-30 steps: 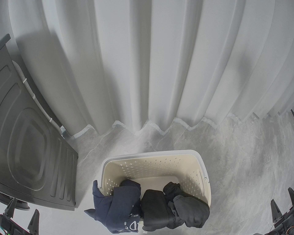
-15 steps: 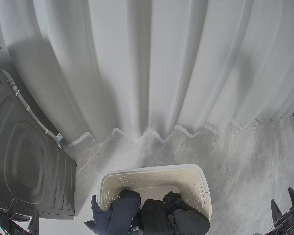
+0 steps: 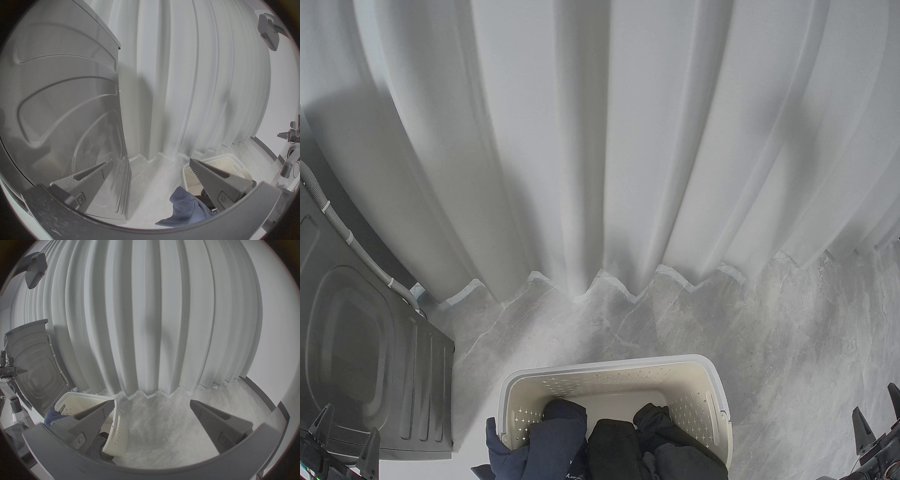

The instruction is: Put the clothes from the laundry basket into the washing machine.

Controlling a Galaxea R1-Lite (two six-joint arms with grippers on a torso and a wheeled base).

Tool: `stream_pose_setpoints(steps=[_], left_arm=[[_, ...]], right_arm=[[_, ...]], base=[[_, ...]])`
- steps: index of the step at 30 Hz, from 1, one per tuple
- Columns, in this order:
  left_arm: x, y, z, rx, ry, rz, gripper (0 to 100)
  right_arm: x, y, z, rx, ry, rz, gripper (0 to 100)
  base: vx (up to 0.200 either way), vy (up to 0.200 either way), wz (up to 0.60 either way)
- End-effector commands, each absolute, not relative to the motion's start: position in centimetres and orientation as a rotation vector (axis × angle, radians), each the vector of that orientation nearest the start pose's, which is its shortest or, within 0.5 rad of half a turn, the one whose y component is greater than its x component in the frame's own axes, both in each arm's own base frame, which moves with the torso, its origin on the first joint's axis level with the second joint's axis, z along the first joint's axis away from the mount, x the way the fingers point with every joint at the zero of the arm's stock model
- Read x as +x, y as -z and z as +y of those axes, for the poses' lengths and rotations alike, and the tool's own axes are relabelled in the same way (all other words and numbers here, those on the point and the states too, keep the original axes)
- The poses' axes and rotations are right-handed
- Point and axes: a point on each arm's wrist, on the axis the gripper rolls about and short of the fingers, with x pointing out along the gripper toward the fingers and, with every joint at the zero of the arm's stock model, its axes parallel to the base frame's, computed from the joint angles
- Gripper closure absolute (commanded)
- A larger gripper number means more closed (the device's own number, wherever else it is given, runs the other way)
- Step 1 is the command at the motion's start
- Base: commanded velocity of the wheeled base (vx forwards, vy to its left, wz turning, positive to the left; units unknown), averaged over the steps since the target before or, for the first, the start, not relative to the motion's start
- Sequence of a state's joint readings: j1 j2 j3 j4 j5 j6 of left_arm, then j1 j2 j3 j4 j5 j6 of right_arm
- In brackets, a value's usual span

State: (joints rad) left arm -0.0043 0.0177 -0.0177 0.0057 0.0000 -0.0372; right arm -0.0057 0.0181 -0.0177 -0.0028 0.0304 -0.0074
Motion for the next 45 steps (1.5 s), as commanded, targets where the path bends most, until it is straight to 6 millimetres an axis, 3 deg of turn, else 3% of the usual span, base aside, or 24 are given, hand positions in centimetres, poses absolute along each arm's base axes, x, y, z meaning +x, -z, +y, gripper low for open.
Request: stream_pose_setpoints(steps=[1,7,45], left_arm=[[-2.27,-7.63,0.01,-0.038,0.004,0.008,0],[-2.27,-7.63,0.01,-0.037,0.004,0.008,0],[-2.27,-7.63,0.01,-0.038,0.004,0.008,0]], right_arm=[[-2.21,-7.6,0.08,-0.008,-0.025,0.006,0],[-2.21,-7.6,0.08,-0.008,-0.025,0.006,0],[-2.21,-7.6,0.08,-0.008,-0.025,0.006,0]], base=[[0.0,0.0,0.0],[0.2,0.0,0.0],[0.0,0.0,0.0]])
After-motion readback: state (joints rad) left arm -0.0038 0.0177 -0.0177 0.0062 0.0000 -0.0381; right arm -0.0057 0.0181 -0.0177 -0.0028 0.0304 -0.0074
